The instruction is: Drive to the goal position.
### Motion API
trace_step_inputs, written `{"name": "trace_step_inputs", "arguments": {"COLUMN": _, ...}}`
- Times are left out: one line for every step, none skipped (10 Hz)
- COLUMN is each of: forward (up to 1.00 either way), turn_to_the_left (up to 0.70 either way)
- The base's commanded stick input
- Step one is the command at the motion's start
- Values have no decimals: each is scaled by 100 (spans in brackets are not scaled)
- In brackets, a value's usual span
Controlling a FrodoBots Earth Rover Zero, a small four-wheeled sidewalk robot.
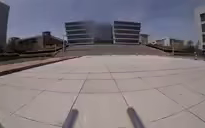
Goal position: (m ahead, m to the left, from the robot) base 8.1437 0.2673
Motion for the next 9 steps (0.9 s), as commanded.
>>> {"name": "trace_step_inputs", "arguments": {"forward": 70, "turn_to_the_left": 0}}
{"name": "trace_step_inputs", "arguments": {"forward": 70, "turn_to_the_left": 0}}
{"name": "trace_step_inputs", "arguments": {"forward": 70, "turn_to_the_left": 0}}
{"name": "trace_step_inputs", "arguments": {"forward": 70, "turn_to_the_left": 0}}
{"name": "trace_step_inputs", "arguments": {"forward": 70, "turn_to_the_left": 0}}
{"name": "trace_step_inputs", "arguments": {"forward": 70, "turn_to_the_left": 0}}
{"name": "trace_step_inputs", "arguments": {"forward": 70, "turn_to_the_left": 0}}
{"name": "trace_step_inputs", "arguments": {"forward": 70, "turn_to_the_left": 0}}
{"name": "trace_step_inputs", "arguments": {"forward": 70, "turn_to_the_left": 0}}
